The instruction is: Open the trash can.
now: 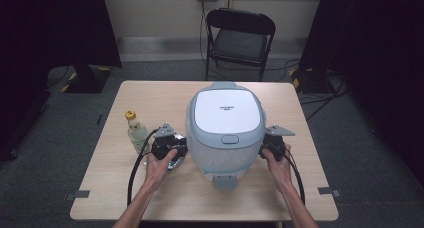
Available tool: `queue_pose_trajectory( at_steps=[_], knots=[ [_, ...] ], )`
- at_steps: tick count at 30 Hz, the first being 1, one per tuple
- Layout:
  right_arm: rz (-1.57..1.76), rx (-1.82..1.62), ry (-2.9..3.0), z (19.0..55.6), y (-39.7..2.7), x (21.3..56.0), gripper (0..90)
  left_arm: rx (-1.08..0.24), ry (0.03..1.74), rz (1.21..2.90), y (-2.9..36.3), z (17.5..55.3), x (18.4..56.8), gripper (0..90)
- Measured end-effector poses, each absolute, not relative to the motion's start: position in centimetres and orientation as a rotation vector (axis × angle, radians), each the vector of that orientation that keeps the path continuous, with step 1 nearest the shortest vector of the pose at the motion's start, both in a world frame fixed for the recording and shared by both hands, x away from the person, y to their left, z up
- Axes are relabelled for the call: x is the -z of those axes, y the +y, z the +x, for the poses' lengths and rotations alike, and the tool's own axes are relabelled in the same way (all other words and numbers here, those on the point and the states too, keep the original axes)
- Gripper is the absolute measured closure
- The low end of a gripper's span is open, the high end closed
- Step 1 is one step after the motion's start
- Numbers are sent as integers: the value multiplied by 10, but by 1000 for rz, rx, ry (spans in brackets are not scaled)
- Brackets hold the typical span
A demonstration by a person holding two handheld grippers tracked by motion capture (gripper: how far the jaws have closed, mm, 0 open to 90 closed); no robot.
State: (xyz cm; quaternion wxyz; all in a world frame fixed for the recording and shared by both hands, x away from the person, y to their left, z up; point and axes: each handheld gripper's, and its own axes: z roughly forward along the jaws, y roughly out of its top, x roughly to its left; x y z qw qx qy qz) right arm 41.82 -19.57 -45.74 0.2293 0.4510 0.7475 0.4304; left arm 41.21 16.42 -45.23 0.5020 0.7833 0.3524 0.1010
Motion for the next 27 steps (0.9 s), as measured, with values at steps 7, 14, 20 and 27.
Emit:
queue_pose_trajectory(
  at_steps=[7,14,20,27],
  knots=[
    [1248,-1203,2061,407,-197,459,742,-253,858,1886,164,405,453,633],
    [1262,-1189,2071,397,-199,461,727,-246,833,1895,164,398,453,623],
    [1288,-1188,2068,390,-199,462,726,-242,842,1886,165,397,455,585],
    [1245,-1101,2040,385,-200,461,520,-214,860,1913,171,397,456,362]
  ],
)
